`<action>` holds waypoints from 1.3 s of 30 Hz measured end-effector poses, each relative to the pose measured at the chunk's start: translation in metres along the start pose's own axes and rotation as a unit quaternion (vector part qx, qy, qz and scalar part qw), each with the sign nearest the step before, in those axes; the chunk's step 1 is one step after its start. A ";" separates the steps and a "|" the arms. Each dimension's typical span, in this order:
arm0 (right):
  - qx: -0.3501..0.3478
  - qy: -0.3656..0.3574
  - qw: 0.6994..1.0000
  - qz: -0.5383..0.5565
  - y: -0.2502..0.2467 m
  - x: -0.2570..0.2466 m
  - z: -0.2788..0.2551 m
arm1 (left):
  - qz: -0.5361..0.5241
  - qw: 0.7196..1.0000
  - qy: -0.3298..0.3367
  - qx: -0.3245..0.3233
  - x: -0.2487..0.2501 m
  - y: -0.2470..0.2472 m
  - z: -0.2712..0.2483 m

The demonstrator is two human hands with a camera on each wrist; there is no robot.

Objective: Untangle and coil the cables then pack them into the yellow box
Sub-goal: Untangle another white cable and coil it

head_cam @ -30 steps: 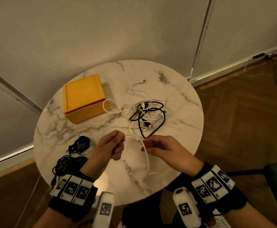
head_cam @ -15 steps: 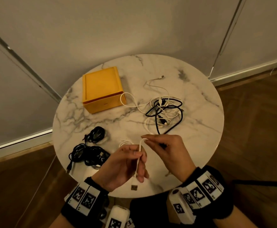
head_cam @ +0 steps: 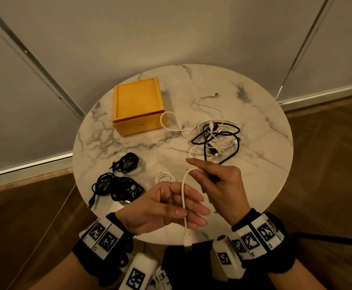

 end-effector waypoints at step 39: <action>-0.214 0.122 0.969 0.010 0.006 -0.012 -0.024 | 0.227 0.970 -0.033 0.083 -0.041 -0.004 -0.007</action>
Point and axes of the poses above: each hand's wrist, its own z-axis towards the middle knuckle, its own y-axis out of the palm, x = y × z, the point moved 9 cm from there along z, towards the middle knuckle, and after that the axes turned 14 degrees about x, right-handed, at the moved point
